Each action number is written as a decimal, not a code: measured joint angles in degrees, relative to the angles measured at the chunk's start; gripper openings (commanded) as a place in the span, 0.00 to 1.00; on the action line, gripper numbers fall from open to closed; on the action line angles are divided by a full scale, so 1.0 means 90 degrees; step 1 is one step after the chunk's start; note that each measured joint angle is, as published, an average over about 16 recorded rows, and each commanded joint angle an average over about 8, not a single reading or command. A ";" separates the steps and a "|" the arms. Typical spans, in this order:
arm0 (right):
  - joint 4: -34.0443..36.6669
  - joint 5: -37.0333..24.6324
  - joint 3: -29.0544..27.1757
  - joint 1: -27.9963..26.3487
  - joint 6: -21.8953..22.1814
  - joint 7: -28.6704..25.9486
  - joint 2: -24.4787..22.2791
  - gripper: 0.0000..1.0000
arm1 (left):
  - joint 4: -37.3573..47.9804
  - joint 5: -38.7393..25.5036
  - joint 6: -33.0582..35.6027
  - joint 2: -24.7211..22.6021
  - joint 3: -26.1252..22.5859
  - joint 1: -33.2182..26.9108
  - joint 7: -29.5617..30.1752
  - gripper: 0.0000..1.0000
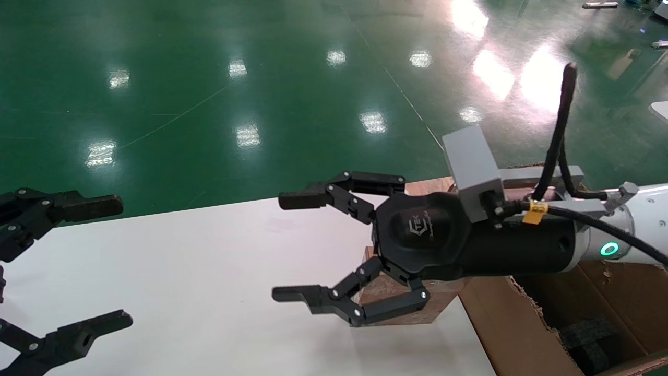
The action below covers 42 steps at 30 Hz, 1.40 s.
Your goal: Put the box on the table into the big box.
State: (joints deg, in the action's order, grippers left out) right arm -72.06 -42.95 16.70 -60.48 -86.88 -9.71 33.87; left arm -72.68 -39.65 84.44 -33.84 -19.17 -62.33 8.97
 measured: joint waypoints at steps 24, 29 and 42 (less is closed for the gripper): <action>0.0905 0.0063 0.0187 0.0870 -0.0398 0.0835 -0.1162 1.00 | 0.0001 0.0002 -0.0001 0.0001 -0.0002 0.0000 -0.0002 1.00; 0.0951 0.0139 0.0214 0.0935 -0.0398 0.0912 -0.1251 1.00 | 0.0002 0.0003 -0.0002 0.0001 -0.0002 0.0000 -0.0002 1.00; 0.1108 0.0047 0.0335 0.0816 -0.0337 0.1076 -0.1261 1.00 | 0.0004 0.0004 -0.0002 0.0001 -0.0003 0.0000 -0.0003 0.86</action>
State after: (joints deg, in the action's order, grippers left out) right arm -62.09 -42.53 19.72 -53.14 -89.91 -0.02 22.53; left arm -72.65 -39.62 84.42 -33.83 -19.20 -62.33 8.95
